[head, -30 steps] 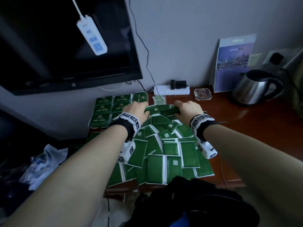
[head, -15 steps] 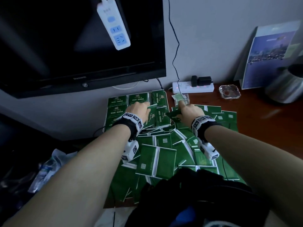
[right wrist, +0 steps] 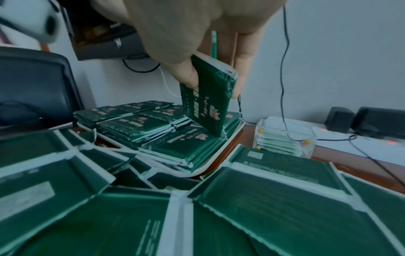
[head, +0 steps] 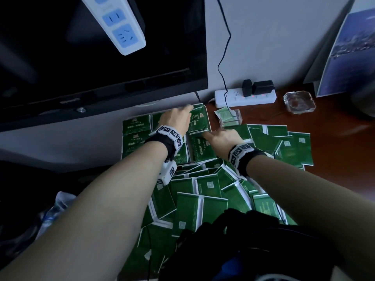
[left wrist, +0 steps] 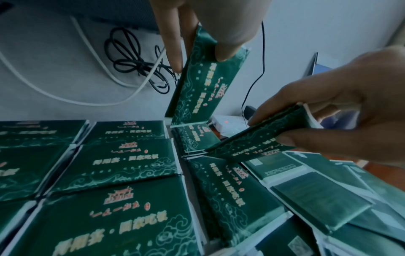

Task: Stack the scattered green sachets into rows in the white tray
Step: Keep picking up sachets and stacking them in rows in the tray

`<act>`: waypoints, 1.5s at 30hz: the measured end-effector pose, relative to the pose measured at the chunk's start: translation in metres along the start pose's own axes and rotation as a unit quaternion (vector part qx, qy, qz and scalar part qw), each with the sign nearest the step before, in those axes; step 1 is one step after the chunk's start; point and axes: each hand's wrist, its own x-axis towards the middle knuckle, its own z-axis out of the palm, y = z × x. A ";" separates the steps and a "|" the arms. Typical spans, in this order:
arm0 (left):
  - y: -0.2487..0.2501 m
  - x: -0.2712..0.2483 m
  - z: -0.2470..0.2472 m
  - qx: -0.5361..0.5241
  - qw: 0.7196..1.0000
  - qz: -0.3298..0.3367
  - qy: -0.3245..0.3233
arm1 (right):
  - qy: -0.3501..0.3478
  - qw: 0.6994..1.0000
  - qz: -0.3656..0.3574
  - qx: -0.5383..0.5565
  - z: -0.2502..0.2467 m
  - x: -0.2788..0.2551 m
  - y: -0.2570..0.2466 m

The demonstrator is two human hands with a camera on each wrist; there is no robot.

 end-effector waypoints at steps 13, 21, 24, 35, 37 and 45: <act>-0.005 -0.005 0.065 -0.075 0.996 0.044 -0.030 | -0.020 0.997 -0.074 0.028 0.044 0.008 -0.017; -0.006 -0.008 0.079 -0.087 0.992 0.053 -0.076 | -0.018 0.996 -0.073 0.042 0.051 0.004 -0.015; -0.007 0.000 0.080 -0.090 0.991 0.053 -0.078 | -0.018 0.996 -0.072 0.048 0.054 0.006 -0.015; -0.010 0.007 0.106 -0.098 0.986 0.055 -0.126 | -0.016 0.994 -0.081 0.069 0.068 0.012 -0.013; -0.012 0.008 0.109 -0.095 0.985 0.055 -0.130 | -0.013 0.994 -0.084 0.070 0.069 0.013 -0.012; -0.013 0.020 0.116 -0.098 0.985 0.056 -0.130 | -0.016 0.993 -0.083 0.082 0.075 0.018 -0.012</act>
